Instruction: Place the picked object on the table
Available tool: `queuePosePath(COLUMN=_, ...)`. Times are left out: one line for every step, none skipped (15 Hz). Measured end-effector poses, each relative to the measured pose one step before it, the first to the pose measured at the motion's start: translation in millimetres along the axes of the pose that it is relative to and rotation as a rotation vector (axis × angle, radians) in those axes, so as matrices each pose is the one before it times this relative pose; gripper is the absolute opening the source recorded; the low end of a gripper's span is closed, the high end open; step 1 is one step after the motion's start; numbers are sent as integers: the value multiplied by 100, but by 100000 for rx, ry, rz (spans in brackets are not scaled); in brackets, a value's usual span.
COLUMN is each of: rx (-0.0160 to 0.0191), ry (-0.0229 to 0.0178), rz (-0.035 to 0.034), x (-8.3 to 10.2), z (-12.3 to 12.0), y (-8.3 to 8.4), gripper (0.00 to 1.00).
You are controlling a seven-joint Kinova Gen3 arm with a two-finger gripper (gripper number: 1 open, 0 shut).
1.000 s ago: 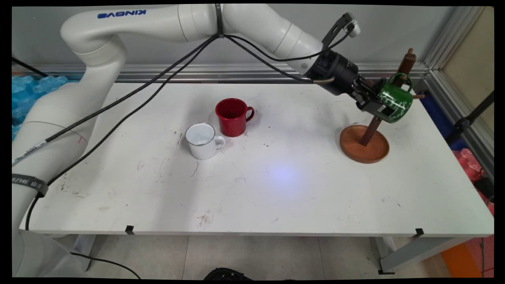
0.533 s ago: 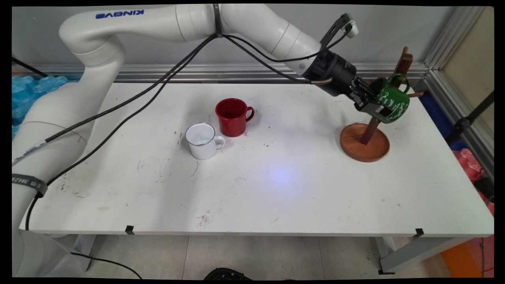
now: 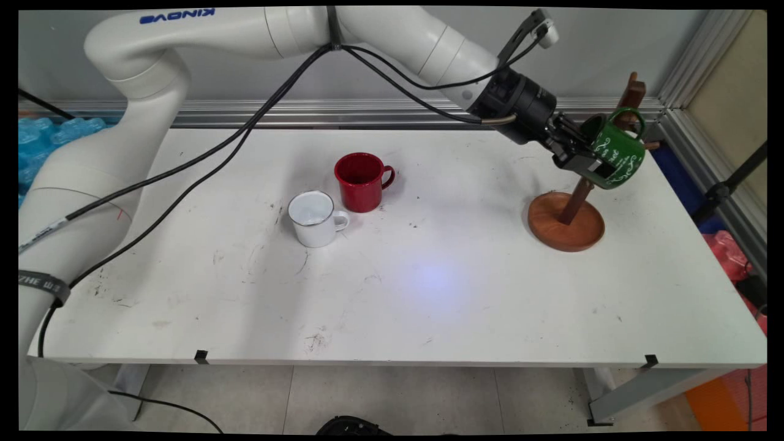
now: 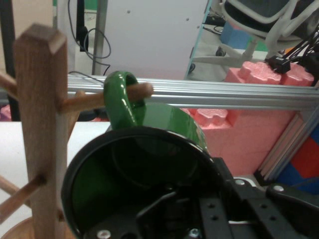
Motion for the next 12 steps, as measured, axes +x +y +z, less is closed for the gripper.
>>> queuePosePath(rx=-297, ry=45, rz=402, x=204, z=-116, y=225, gripper=0)
queuePosePath(rx=-201, ry=-19, rz=298, x=152, z=-132, y=196, gripper=0)
queuePosePath(rx=-244, ry=-51, rz=328, x=174, z=-157, y=237, gripper=0)
queuePosePath(rx=-287, ry=-143, rz=363, x=157, z=-169, y=277, gripper=0)
queuePosePath(rx=-221, ry=-156, rz=319, x=133, z=-177, y=263, gripper=0)
queuePosePath(rx=-241, ry=-178, rz=383, x=167, z=-189, y=313, gripper=0)
queuePosePath(rx=-218, ry=-237, rz=323, x=170, z=-216, y=350, gripper=0)
queuePosePath(rx=-85, ry=-362, rz=301, x=140, z=-253, y=351, gripper=0)
queuePosePath(rx=-64, ry=-437, rz=202, x=102, z=-220, y=309, gripper=0)
queuePosePath(rx=24, ry=-613, rz=265, x=98, z=-298, y=409, gripper=0)
queuePosePath(rx=242, ry=-697, rz=102, x=88, z=-353, y=421, gripper=0)
queuePosePath(rx=299, ry=-564, rz=42, x=63, z=-333, y=386, gripper=0)
